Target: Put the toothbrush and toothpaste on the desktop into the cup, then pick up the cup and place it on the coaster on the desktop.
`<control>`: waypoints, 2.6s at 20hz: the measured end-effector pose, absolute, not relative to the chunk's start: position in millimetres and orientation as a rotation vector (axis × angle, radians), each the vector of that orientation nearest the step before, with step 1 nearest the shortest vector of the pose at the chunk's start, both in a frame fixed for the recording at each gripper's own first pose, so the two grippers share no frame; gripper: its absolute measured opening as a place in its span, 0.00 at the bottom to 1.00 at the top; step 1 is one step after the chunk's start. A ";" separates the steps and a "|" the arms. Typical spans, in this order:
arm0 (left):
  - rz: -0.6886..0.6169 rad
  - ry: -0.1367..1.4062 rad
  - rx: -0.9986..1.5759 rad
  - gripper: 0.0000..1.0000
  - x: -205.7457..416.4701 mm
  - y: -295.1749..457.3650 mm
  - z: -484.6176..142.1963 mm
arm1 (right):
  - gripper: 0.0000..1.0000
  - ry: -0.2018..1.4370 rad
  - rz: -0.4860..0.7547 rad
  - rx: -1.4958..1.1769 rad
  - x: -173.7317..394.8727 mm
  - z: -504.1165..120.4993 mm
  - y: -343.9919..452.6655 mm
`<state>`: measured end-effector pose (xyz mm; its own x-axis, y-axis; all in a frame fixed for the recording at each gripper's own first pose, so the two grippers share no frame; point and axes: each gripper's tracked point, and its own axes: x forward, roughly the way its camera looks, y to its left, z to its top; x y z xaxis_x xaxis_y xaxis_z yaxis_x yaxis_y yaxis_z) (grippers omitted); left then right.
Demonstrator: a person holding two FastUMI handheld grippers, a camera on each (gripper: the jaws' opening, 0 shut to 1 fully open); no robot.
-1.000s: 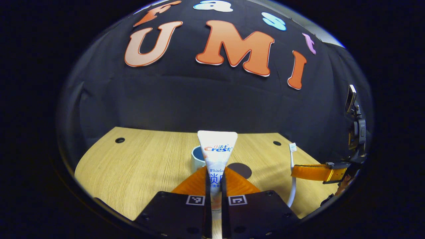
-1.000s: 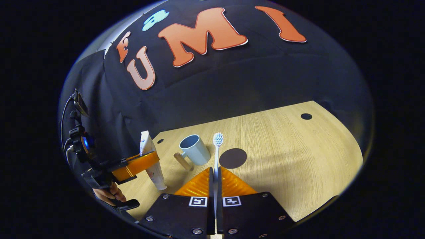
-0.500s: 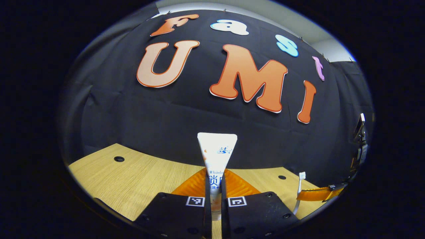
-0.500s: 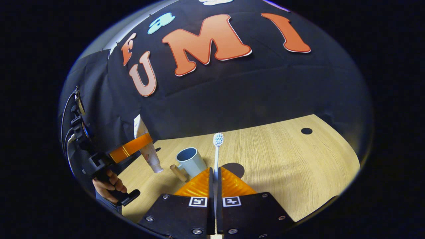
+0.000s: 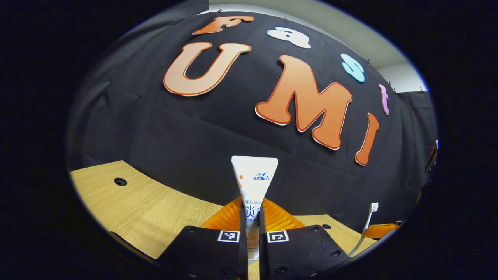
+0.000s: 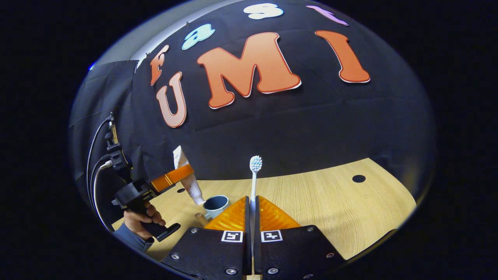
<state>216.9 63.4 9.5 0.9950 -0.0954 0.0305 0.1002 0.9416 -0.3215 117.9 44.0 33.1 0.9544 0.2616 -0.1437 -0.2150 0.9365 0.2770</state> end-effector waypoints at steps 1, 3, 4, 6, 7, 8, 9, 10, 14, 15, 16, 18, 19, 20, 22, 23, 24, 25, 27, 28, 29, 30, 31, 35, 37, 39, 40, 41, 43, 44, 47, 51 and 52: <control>-0.098 -0.009 -0.328 0.11 221.9 63.0 4.0 | 0.02 0.168 0.244 0.264 119.2 35.4 43.1; -0.095 -0.001 -0.339 0.11 231.3 64.5 -6.2 | 0.02 0.155 0.248 0.276 126.1 37.4 46.9; -0.097 0.001 -0.349 0.11 234.8 64.8 -9.7 | 0.02 0.154 0.248 0.280 129.8 37.1 48.6; -0.095 0.021 -0.362 0.11 239.5 65.3 -23.3 | 0.02 0.143 0.255 0.290 135.7 36.3 53.3; -0.095 0.036 -0.367 0.11 241.5 65.7 -30.9 | 0.02 0.129 0.257 0.290 139.0 37.5 55.3; -0.093 0.050 -0.373 0.11 243.2 66.2 -37.1 | 0.02 0.116 0.259 0.284 141.3 38.3 57.4; -0.093 0.063 -0.378 0.11 244.7 65.4 -43.7 | 0.02 0.109 0.266 0.281 144.5 38.9 61.3; -0.092 0.076 -0.383 0.11 244.6 66.5 -49.4 | 0.02 0.103 0.273 0.277 147.5 38.4 64.9; -0.088 0.134 -0.374 0.11 240.1 63.3 -70.0 | 0.02 0.100 0.284 0.271 158.9 36.2 77.1; -0.089 0.138 -0.364 0.11 238.2 64.4 -69.7 | 0.02 0.098 0.290 0.275 162.1 35.8 81.0; -0.092 0.146 -0.353 0.11 238.0 62.3 -73.5 | 0.02 0.096 0.291 0.279 165.8 36.1 84.4; -0.097 0.163 -0.327 0.14 233.8 60.2 -78.5 | 0.02 0.091 0.290 0.279 172.6 37.9 87.5; -0.108 0.177 -0.321 0.14 232.3 58.3 -80.7 | 0.02 0.087 0.295 0.283 174.4 39.7 90.1; -0.119 0.189 -0.322 0.17 229.1 57.0 -84.5 | 0.02 0.084 0.293 0.288 176.7 40.3 90.7; -0.130 0.218 -0.323 0.21 225.7 55.3 -90.6 | 0.02 0.081 0.292 0.294 180.7 41.4 92.6; -0.140 0.237 -0.318 0.23 221.0 51.6 -95.9 | 0.02 0.080 0.294 0.299 181.3 42.5 93.3; -0.150 0.220 -0.310 0.28 217.7 50.5 -90.9 | 0.02 0.081 0.294 0.299 182.3 41.8 94.7; -0.160 0.207 -0.296 0.34 217.1 46.6 -87.1 | 0.02 0.079 0.290 0.297 183.6 41.8 94.6; -0.171 0.181 -0.254 0.53 212.1 44.3 -74.8 | 0.02 0.073 0.288 0.297 183.9 44.3 94.6; -0.171 0.171 -0.239 0.65 210.2 44.8 -71.7 | 0.02 0.067 0.290 0.304 184.5 45.2 95.5; -0.170 0.168 -0.226 0.75 205.3 45.5 -72.0 | 0.02 0.062 0.290 0.314 185.6 46.9 96.3; -0.160 0.153 -0.225 0.94 203.1 49.5 -68.0 | 0.02 0.058 0.296 0.322 187.0 48.3 99.5; -0.150 0.139 -0.224 0.98 198.0 54.3 -62.4 | 0.02 0.056 0.300 0.328 188.4 49.4 102.3; -0.095 0.101 -0.206 0.98 176.6 78.5 -53.1 | 0.02 -0.007 0.348 0.345 191.0 61.5 123.5; -0.070 0.076 -0.192 0.98 168.6 89.9 -43.1 | 0.02 -0.030 0.360 0.349 196.7 64.9 133.7; -0.044 0.052 -0.177 1.00 163.2 102.5 -34.8 | 0.02 -0.044 0.365 0.359 203.6 66.7 141.3; -0.035 0.044 -0.170 0.98 161.1 108.4 -31.8 | 0.02 -0.049 0.367 0.369 206.6 66.6 144.7; -0.025 0.036 -0.165 0.98 157.7 113.3 -29.8 | 0.02 -0.056 0.371 0.379 210.9 67.3 147.4; -0.015 0.022 -0.154 0.98 152.9 119.3 -27.6 | 0.02 -0.062 0.368 0.369 220.5 61.4 150.9; -0.008 0.022 -0.139 0.98 152.9 122.7 -26.4 | 0.02 -0.060 0.362 0.364 226.5 57.1 151.3; 0.022 0.046 -0.097 0.98 153.8 133.9 -38.1 | 0.02 -0.051 0.367 0.396 235.2 48.5 155.8; 0.031 0.073 -0.102 0.98 154.0 138.0 -51.4 | 0.02 -0.023 0.376 0.403 242.1 28.7 166.5; 0.033 0.083 -0.101 0.98 154.2 137.7 -55.7 | 0.02 -0.011 0.379 0.396 242.2 23.2 170.5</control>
<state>154.2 137.7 -55.7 0.9960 0.0289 -0.0848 -0.0373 0.9944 -0.0988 242.2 170.5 23.2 0.9298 0.3583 0.0840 -0.3627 0.8535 0.3741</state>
